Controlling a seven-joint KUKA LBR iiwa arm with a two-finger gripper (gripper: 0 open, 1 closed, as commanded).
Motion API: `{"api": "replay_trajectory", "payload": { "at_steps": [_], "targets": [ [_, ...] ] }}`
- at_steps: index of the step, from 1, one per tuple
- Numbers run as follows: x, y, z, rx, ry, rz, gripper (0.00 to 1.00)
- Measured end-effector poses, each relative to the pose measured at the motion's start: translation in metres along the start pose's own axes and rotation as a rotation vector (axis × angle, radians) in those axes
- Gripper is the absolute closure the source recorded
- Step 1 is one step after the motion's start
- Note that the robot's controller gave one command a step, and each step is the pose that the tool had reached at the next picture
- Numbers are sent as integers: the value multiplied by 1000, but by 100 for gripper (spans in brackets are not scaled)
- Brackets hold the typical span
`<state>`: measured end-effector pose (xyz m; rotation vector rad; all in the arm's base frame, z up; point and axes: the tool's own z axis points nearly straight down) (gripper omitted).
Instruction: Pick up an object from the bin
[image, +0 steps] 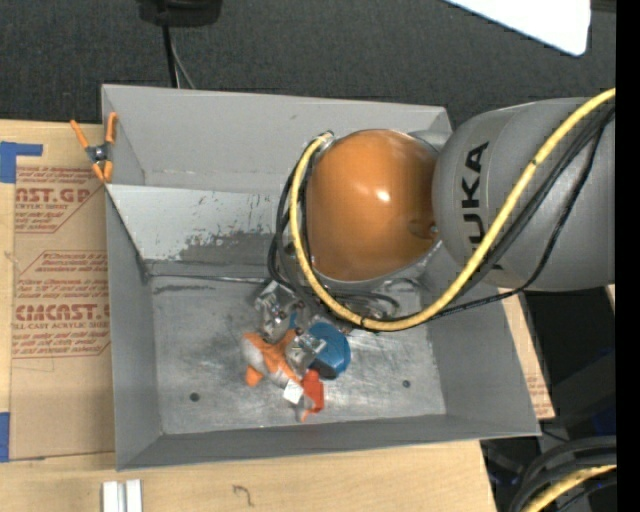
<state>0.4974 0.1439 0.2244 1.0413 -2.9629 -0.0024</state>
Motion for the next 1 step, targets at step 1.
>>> {"api": "replay_trajectory", "payload": {
  "at_steps": [1],
  "targets": [
    [2,-1,-12,0,0,-24,100]
  ]
}}
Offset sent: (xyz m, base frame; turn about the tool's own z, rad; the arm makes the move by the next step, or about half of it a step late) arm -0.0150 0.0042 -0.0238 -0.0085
